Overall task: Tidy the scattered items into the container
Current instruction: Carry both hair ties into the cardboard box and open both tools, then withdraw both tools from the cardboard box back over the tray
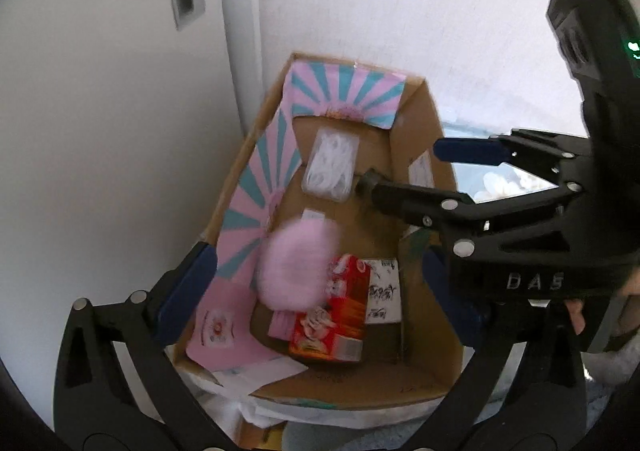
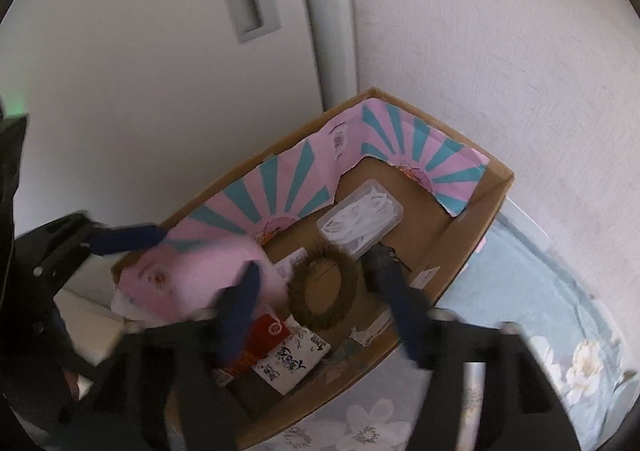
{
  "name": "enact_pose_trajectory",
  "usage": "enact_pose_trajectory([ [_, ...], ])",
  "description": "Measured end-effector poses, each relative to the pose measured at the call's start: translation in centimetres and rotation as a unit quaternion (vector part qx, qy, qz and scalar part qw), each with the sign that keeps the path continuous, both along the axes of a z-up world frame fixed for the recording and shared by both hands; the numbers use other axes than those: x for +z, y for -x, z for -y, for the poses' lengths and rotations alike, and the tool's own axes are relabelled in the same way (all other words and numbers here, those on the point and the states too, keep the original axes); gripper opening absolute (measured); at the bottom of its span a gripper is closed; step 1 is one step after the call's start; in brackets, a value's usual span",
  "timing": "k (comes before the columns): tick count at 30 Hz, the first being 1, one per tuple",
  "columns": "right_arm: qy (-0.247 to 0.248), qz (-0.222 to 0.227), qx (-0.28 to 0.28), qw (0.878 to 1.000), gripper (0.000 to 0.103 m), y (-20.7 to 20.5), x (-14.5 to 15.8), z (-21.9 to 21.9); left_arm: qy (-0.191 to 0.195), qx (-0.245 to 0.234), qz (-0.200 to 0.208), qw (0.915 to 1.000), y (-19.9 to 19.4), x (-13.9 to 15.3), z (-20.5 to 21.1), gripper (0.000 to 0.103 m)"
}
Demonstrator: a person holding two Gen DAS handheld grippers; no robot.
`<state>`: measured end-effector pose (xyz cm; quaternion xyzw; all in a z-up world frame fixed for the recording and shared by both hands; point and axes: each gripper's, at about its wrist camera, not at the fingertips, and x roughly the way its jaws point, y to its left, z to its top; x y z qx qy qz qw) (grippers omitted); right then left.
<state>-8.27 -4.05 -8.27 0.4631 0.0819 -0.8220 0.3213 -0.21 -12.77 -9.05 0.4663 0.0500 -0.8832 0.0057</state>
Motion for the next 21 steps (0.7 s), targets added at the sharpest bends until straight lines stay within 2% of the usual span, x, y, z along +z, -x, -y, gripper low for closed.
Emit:
enact_pose_trajectory([
  [4,0.013,0.009,-0.019,1.0,0.07,0.7,0.4,-1.0,0.017,0.004,0.001,0.9999,0.1,0.3,-0.1,0.102],
  [16,0.02,0.004,-0.046,0.999,0.07,0.0,1.2,-2.1,0.009,0.008,0.008,0.9999,0.0,0.8,-0.1,0.102],
  [21,0.024,-0.009,-0.072,0.997,0.07,-0.6,2.0,-4.4,0.013,0.002,0.0,0.9999,0.6,1.9,0.0,0.102],
])
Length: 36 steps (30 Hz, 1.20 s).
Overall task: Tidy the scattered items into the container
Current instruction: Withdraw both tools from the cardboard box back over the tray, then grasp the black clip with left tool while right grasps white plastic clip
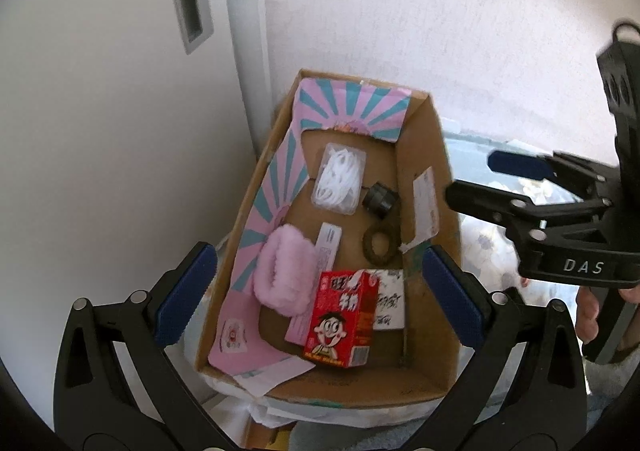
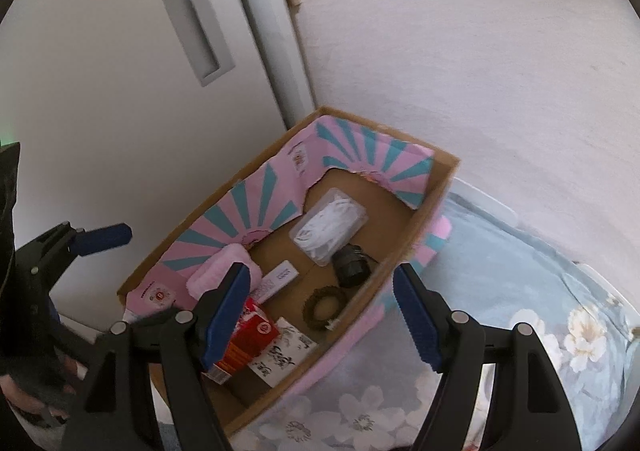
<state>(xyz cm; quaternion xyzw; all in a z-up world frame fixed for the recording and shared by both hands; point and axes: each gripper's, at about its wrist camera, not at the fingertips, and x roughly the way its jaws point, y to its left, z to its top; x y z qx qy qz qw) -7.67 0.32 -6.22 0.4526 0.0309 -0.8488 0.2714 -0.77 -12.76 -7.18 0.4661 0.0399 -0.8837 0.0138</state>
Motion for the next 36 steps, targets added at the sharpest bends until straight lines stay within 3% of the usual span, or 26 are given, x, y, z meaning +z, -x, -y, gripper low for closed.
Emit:
enact_pose_trajectory([
  [9,0.016,-0.006,-0.103,0.995,0.07,-1.7,0.4,-8.1,-0.002,-0.055,-0.014,0.9984,1.4,1.9,-3.3,0.102],
  [20,0.016,-0.023,-0.252,0.967,0.07,-6.2,1.1,-19.5,0.012,-0.182,-0.03,0.9827,1.5,2.8,-12.2,0.102],
  [29,0.0,-0.014,-0.318,0.948,0.07,-9.3,0.1,-24.4,0.016,-0.256,0.003,0.9664,0.1,0.7,-18.5,0.102],
  [36,-0.023,0.016,-0.317,0.948,0.07,-10.4,-2.4,-25.3,0.031,-0.278,0.05,0.9588,-1.0,-2.9,-21.1,0.102],
])
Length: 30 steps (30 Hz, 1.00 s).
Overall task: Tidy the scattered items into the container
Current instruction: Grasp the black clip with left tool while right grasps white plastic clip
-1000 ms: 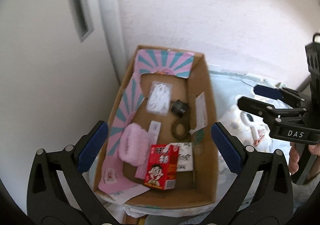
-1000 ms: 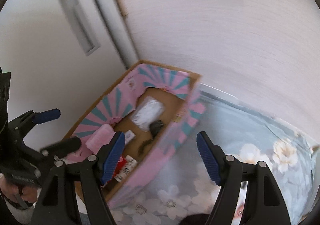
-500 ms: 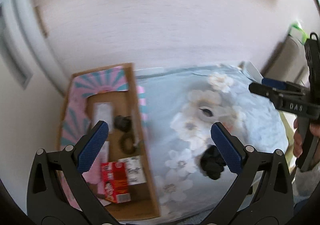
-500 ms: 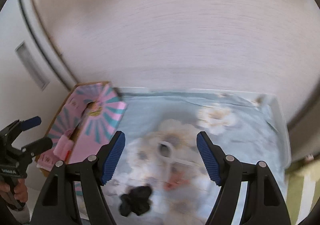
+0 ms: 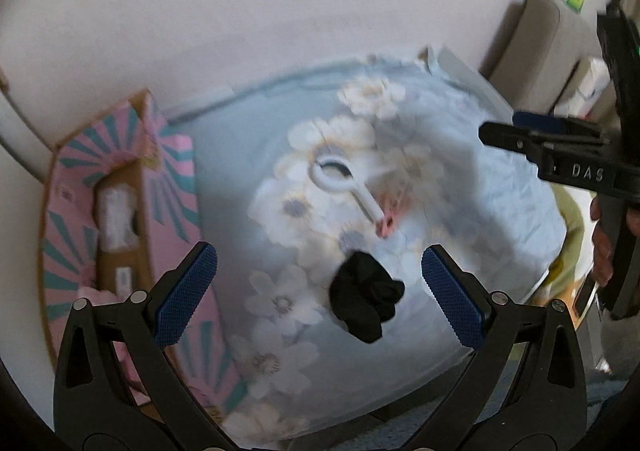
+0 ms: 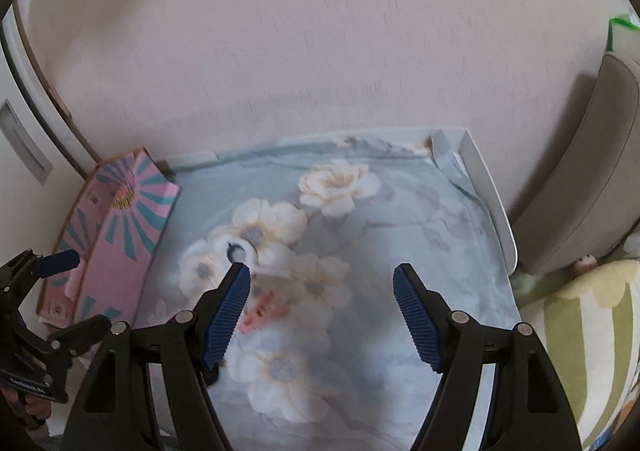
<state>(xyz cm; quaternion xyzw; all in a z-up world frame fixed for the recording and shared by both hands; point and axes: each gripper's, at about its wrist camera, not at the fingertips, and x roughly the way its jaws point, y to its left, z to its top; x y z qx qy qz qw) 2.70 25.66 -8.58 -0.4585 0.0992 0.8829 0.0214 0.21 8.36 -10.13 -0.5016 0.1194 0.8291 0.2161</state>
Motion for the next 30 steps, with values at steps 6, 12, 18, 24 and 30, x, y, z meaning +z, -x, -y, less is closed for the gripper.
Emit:
enact_pose_trajectory([
  [6,0.004,0.029,0.026,0.999,0.07,0.2,-2.3,-0.1,0.015,-0.005,0.035,0.9993,-0.8,-3.9,-1.6,0.102],
  [12,0.005,0.054,0.064,0.997,0.07,1.5,-4.6,0.5,0.023,0.019,0.041,0.9987,-1.1,-7.4,-2.2,0.102],
  [18,-0.024,0.048,0.139,0.989,0.07,3.5,-6.5,3.2,0.023,0.035,0.035,0.9985,-1.5,-10.4,-2.5,0.102],
  [24,-0.039,0.045,0.201,0.978,0.07,6.0,-7.8,5.9,0.024,0.041,0.032,0.9984,-1.4,-11.5,-3.0,0.102],
  [30,-0.056,0.059,0.226,0.971,0.07,7.9,-8.8,7.2,0.013,0.049,0.026,0.9984,-1.1,-11.7,-3.0,0.102],
])
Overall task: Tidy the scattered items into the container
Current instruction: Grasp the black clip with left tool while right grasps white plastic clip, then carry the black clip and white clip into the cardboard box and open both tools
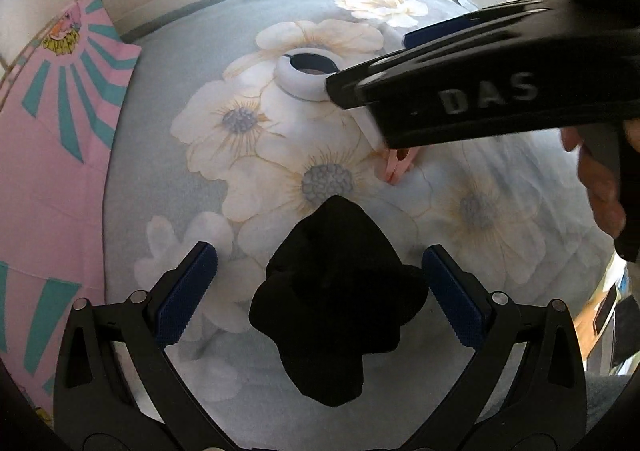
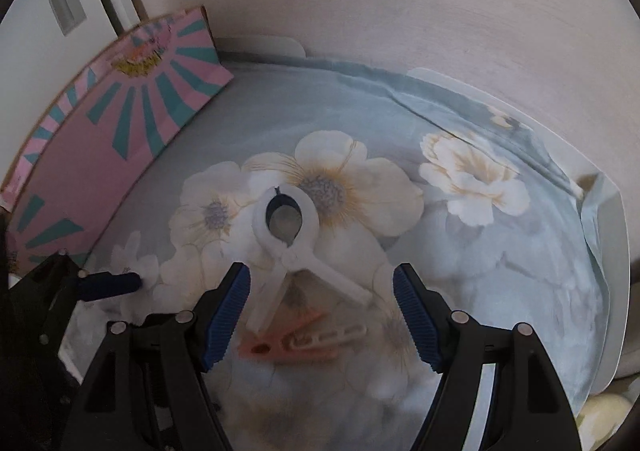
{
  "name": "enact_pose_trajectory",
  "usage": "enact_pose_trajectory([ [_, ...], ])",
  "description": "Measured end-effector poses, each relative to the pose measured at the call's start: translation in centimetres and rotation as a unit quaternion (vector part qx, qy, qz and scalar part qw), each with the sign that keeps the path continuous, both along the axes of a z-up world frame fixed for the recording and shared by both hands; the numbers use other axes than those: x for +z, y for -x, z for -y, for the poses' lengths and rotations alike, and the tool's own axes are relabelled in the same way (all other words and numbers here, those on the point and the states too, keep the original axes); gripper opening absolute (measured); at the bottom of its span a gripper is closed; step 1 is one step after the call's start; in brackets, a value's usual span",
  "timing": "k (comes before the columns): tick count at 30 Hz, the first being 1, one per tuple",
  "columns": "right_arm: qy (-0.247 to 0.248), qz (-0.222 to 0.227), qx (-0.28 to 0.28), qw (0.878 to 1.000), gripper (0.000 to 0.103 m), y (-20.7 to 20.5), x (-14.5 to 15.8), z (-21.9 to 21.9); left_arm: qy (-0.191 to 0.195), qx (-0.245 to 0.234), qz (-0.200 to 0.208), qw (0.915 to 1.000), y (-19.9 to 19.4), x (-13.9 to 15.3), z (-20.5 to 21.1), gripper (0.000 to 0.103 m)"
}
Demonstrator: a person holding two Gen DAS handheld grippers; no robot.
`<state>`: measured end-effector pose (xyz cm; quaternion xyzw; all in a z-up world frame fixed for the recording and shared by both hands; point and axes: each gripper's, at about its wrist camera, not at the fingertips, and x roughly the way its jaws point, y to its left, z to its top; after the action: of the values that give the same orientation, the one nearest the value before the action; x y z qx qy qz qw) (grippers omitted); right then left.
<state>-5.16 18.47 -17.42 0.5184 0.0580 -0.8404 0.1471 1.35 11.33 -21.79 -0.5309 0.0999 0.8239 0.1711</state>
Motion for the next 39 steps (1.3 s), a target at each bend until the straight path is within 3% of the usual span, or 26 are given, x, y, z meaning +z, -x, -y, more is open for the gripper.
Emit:
enact_pose_trajectory([
  [8,-0.028,0.011,0.042,0.999,0.069,0.8,-1.0,1.0,0.0,-0.002,-0.007,1.0,0.0,0.0,0.0,0.102],
  [10,-0.031,0.015,0.05,0.998,0.06,0.8,-1.3,1.1,-0.001,-0.004,-0.008,1.0,-0.1,0.1,0.0,0.101],
  [16,-0.036,0.004,0.074,0.997,0.047,0.7,-1.0,1.5,-0.003,-0.012,-0.01,0.9999,-0.2,0.4,-0.2,0.094],
  [17,-0.035,0.002,0.077,0.996,0.042,0.7,-0.9,1.5,-0.006,-0.014,-0.011,0.9998,-0.2,0.5,-0.2,0.086],
  [19,-0.035,-0.002,0.083,0.996,0.035,0.6,-0.8,1.7,-0.01,-0.017,-0.018,0.9996,-0.2,1.0,-0.3,0.061],
  [20,-0.037,-0.005,0.086,0.996,0.032,0.5,-0.6,1.8,-0.01,-0.019,-0.019,0.9996,-0.1,1.3,-0.4,0.041],
  [21,-0.038,-0.006,0.087,0.995,0.032,0.4,-0.6,1.9,-0.01,-0.02,-0.018,0.9996,0.0,1.4,-0.4,0.028],
  [24,-0.03,-0.009,0.084,0.996,0.032,0.2,-0.4,1.8,-0.014,-0.014,-0.014,0.9997,0.6,1.6,-0.2,0.02],
  [34,0.011,-0.002,0.056,0.998,0.031,-0.1,0.6,0.4,-0.036,0.018,-0.012,0.9991,2.3,2.9,0.9,0.018],
  [39,0.02,-0.015,0.04,0.999,0.03,-0.4,2.7,-0.4,-0.046,0.021,-0.019,0.9986,2.8,4.8,1.3,0.018],
])
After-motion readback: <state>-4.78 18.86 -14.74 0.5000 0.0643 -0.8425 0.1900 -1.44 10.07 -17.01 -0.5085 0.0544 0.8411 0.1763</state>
